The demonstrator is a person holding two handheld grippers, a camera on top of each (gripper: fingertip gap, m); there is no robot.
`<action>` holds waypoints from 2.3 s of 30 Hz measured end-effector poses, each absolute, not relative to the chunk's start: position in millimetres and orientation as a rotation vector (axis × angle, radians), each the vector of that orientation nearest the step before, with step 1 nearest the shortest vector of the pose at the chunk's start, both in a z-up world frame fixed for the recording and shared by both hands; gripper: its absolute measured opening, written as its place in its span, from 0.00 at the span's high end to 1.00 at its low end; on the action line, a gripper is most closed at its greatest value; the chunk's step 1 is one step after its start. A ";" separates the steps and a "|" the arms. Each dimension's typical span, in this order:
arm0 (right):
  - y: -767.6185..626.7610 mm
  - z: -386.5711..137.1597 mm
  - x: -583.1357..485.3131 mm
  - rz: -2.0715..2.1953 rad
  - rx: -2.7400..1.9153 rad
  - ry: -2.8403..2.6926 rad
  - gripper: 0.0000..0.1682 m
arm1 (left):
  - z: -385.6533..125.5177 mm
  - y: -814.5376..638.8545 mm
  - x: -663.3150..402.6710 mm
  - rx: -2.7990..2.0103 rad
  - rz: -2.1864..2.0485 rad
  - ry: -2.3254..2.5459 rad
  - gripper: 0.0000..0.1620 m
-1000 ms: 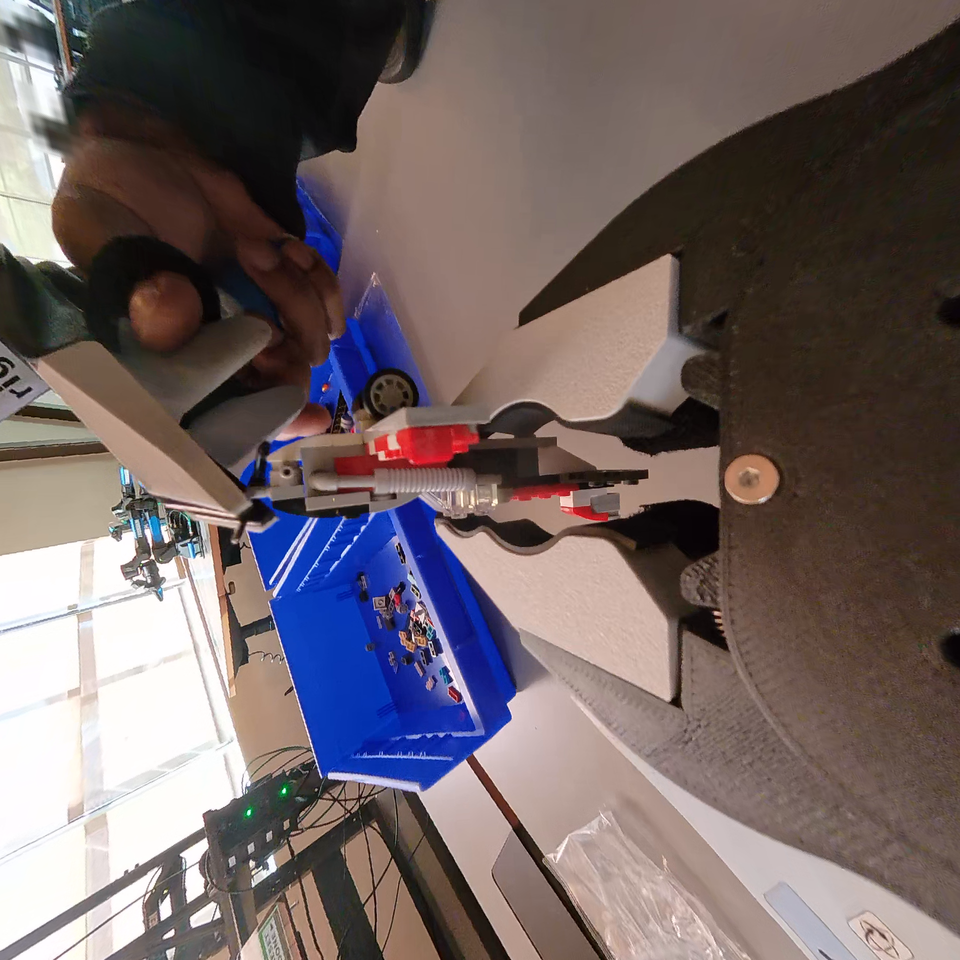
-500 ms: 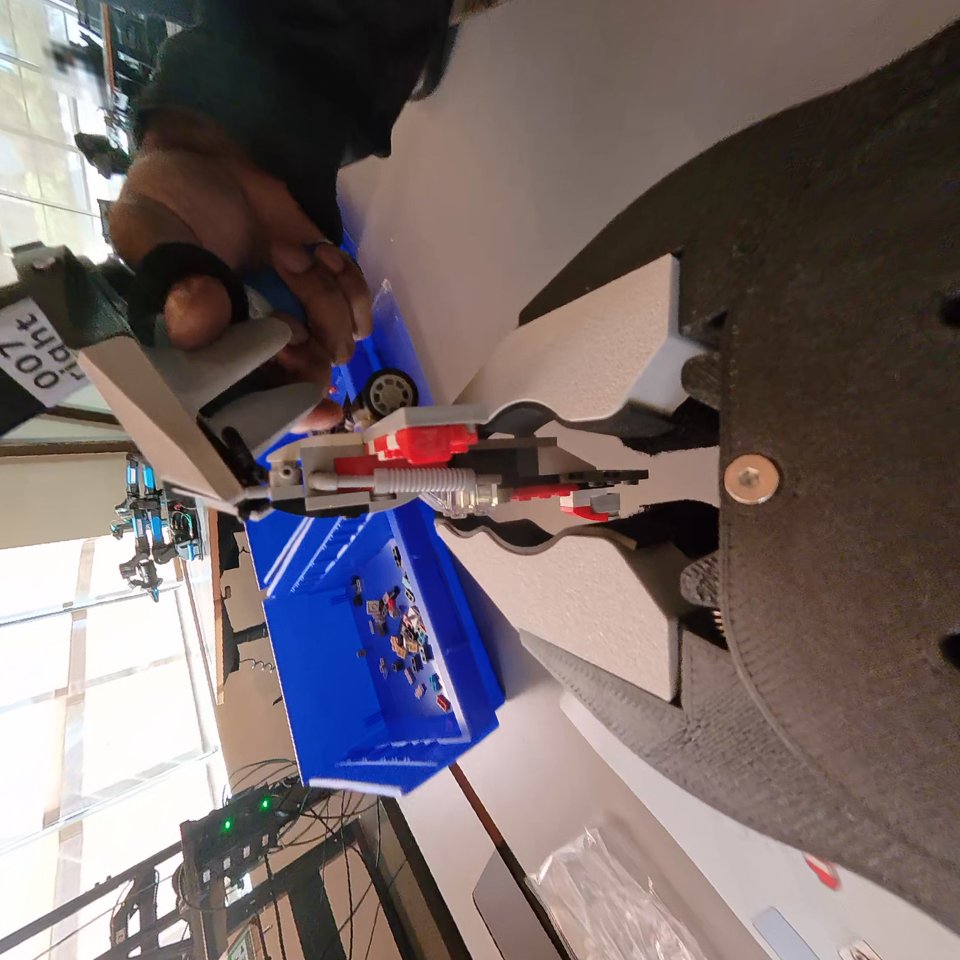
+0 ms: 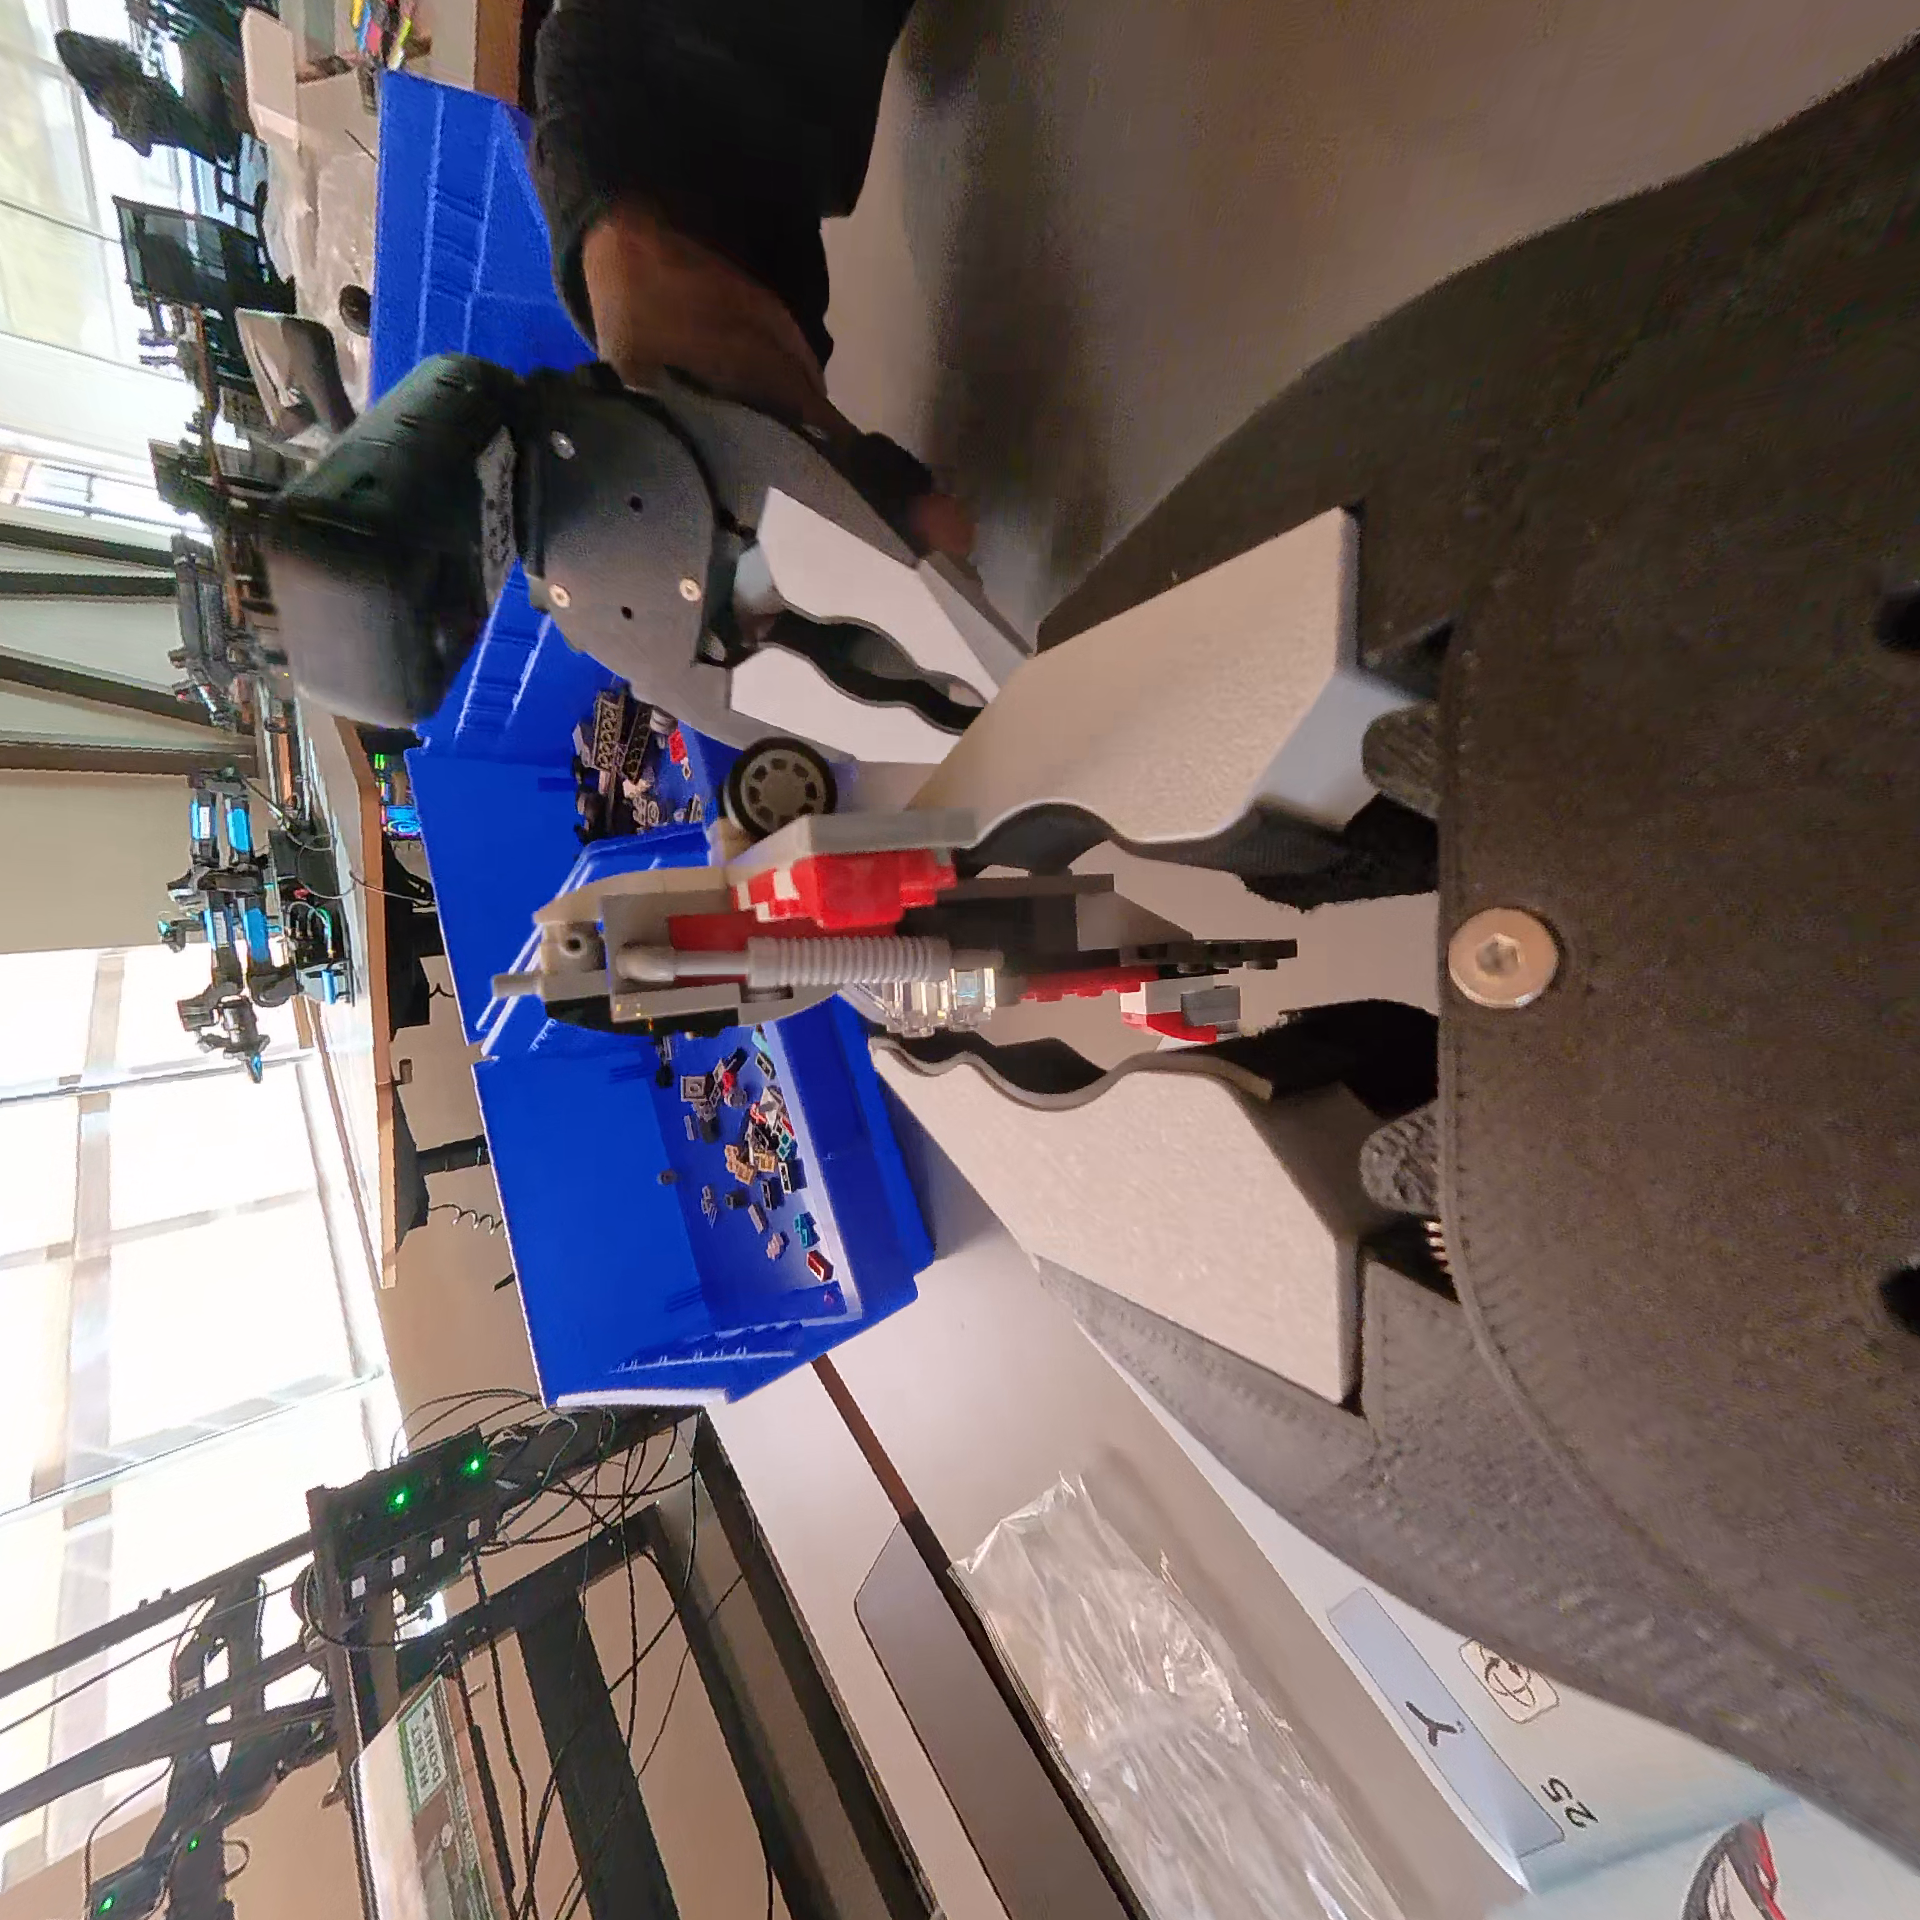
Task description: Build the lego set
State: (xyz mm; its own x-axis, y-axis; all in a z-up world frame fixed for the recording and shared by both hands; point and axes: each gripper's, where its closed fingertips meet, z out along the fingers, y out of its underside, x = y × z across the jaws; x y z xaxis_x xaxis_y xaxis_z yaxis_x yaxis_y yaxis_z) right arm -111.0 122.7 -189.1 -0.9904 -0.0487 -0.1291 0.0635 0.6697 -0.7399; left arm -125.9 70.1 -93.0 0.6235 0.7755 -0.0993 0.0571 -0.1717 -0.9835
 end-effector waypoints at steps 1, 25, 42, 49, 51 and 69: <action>124.5 -198.4 -111.7 -1.181 -0.020 2.792 0.97 | -93.3 71.2 -125.5 -1.643 0.741 -0.695 0.84; 144.4 -212.4 -116.4 -1.240 0.214 2.949 0.89 | -91.0 84.3 -120.9 -1.637 0.710 -0.666 0.84; 133.1 -209.6 -117.9 -1.245 0.350 2.970 0.93 | -93.9 87.9 -121.0 -1.646 0.701 -0.669 0.84; 132.5 -215.6 -126.0 -1.208 0.383 3.107 0.97 | -95.2 89.7 -121.0 -1.649 0.700 -0.668 0.84; 132.4 -215.4 -125.8 -1.231 0.372 3.085 0.97 | -95.0 90.6 -120.8 -1.647 0.701 -0.666 0.84; 143.1 -46.5 -146.3 -1.854 0.128 2.874 0.99 | -100.8 107.0 -123.3 -1.602 0.695 -0.672 0.84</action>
